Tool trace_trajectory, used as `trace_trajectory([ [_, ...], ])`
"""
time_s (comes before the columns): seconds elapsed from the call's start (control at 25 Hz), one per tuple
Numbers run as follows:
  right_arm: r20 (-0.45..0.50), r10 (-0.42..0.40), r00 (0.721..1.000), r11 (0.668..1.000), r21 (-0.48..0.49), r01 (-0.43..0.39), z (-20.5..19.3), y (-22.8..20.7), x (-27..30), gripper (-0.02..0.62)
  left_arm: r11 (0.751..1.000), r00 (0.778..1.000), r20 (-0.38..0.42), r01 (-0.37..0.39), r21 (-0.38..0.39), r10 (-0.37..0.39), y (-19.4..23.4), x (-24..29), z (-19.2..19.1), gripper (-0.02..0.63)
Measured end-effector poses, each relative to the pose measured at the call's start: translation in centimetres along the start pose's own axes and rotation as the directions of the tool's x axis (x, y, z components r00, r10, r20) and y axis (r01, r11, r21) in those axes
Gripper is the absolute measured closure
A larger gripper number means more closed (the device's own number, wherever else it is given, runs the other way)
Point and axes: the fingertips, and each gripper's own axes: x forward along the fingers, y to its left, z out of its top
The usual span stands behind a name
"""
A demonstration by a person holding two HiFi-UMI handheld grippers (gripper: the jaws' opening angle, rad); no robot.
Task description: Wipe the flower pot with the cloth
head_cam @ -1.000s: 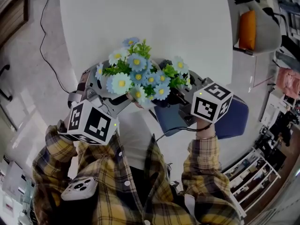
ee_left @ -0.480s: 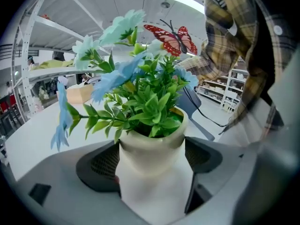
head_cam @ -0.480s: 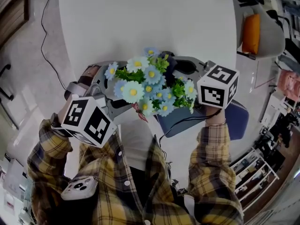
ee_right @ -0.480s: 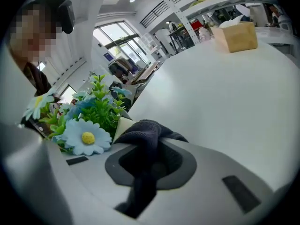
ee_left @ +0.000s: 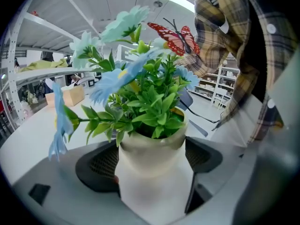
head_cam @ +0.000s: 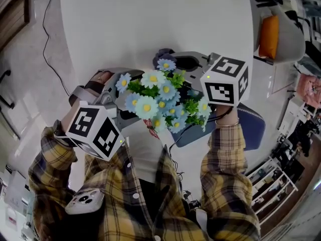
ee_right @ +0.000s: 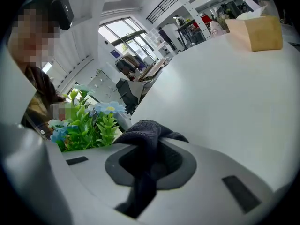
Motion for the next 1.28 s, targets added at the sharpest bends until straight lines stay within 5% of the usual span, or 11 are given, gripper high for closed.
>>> trace_trajectory([
  [0.32,0.034,-0.021,0.999,1.000,0.014,0.021,0.3,0.0,-0.6,0.563,1.000,0.999,0.032,-0.029,-0.009,0.029,-0.1,-0.3,-0.1,0.156],
  [0.8,0.136,-0.185,0.973,0.980,-0.043,0.192,1.2,1.3,-7.6,0.563,0.984,0.986,0.030,-0.162,-0.078,0.165,-1.0,-3.8,0.5,0.156],
  [1.12,0.380,-0.338,0.861,0.921,-0.054,0.386,3.9,5.5,-15.3,0.563,0.941,0.947,0.069,-0.300,-0.155,0.313,-1.6,-8.7,4.1,0.156],
  [1.28,0.493,-0.388,0.779,0.874,-0.071,0.480,5.7,9.2,-19.4,0.563,0.897,0.894,0.140,-0.397,-0.192,0.425,-0.4,-13.0,8.6,0.156],
])
